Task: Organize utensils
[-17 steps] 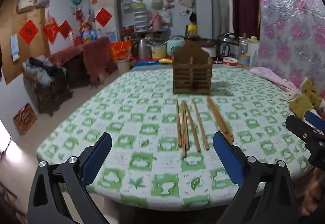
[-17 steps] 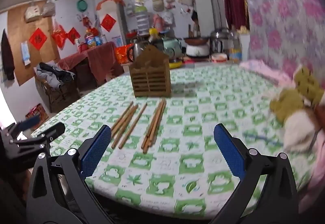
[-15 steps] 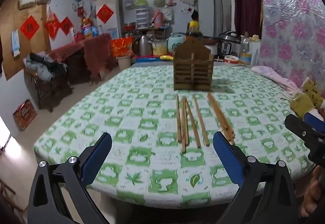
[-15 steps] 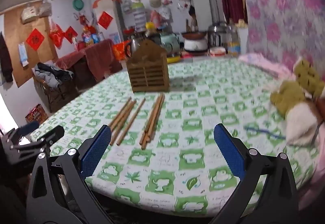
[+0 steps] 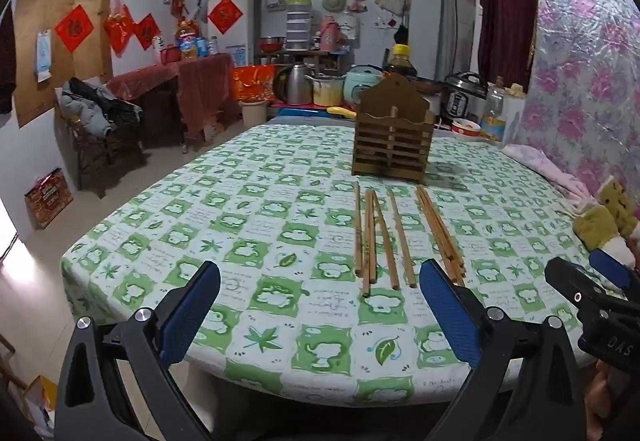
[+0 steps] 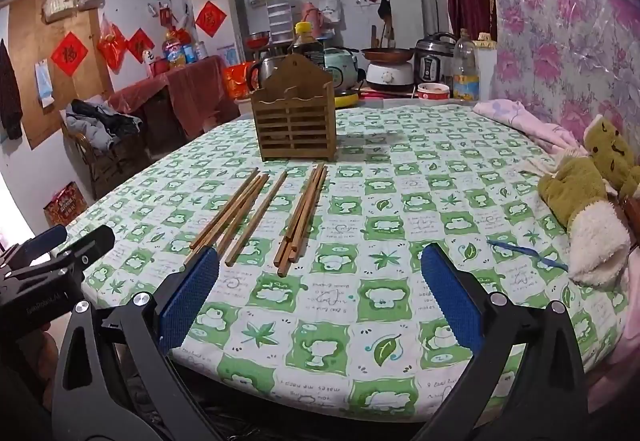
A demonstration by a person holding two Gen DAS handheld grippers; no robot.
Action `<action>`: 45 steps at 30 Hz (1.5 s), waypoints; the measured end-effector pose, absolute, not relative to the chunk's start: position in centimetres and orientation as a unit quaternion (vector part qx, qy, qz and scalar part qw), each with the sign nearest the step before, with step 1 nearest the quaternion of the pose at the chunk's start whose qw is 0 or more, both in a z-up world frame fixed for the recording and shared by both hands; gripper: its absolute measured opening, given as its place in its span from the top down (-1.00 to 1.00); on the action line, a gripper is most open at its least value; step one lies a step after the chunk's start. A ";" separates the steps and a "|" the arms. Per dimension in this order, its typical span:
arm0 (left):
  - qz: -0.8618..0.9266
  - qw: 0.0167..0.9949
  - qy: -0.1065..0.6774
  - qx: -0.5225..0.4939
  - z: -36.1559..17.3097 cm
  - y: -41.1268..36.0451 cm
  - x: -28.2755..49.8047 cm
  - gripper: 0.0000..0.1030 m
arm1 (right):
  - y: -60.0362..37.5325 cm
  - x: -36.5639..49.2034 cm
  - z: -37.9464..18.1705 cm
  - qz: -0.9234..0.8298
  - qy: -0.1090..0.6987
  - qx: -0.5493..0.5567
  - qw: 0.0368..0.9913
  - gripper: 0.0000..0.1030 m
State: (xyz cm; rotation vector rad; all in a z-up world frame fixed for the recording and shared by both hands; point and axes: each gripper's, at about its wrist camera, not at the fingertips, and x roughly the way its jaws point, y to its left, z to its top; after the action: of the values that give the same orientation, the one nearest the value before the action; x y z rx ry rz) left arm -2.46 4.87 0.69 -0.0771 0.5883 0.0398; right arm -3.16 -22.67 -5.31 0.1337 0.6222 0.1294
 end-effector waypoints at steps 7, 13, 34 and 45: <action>0.041 0.959 0.279 -0.022 0.3 2.4 -2.3 -0.89 | -22.1 -3.9 -4.2 0.059 0.282 0.054 0.956 -0.89; 0.049 0.957 0.286 -0.018 -0.1 1.8 -1.9 -0.89 | -21.9 -3.7 -4.7 0.064 0.279 0.048 0.957 -0.89; 0.054 0.956 0.287 -0.011 -0.8 1.4 -1.6 -0.89 | -21.7 -3.3 -5.7 0.069 0.285 0.052 0.955 -0.89; 0.055 0.956 0.287 -0.007 -0.9 1.5 -1.6 -0.89 | -21.4 -3.4 -6.3 0.073 0.287 0.051 0.954 -0.89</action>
State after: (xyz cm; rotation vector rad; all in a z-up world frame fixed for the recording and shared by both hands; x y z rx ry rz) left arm -1.56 1.52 -0.91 -0.0146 0.5827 0.1122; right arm -3.36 -21.39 -6.26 0.1034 0.5821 0.1492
